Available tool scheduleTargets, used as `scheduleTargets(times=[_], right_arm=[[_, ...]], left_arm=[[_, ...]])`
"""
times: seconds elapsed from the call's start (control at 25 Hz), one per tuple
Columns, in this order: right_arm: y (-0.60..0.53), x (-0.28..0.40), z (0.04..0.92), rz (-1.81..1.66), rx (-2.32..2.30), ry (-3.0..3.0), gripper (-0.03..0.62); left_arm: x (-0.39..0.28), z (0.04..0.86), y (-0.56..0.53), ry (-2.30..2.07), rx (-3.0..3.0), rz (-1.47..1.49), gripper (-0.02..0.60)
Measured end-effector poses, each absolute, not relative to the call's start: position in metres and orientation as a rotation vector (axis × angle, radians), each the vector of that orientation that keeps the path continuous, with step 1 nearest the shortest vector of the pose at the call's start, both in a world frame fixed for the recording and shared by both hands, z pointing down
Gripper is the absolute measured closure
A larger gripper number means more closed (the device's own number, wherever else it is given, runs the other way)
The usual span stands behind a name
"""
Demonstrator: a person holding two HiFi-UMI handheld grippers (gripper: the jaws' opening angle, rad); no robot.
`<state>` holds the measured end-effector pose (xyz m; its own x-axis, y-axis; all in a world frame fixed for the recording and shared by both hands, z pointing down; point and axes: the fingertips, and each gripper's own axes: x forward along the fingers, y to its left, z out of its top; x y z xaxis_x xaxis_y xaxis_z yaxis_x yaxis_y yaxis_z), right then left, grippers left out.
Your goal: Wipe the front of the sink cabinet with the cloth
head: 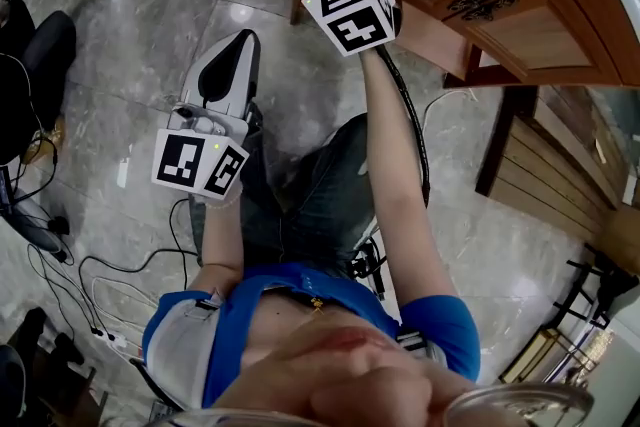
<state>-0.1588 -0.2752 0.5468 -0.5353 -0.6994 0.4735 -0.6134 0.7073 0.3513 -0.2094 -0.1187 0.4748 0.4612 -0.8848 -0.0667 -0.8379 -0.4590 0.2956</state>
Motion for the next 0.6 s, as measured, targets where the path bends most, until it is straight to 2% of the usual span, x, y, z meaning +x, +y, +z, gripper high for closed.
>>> scheduleTargets(times=[0.6], right_arm=[[-0.270,-0.138,0.548,-0.213,0.992,-2.282,0.533]], left_arm=[[-0.193,0.475,-0.122,-1.451,2.510,-0.307,0.583]])
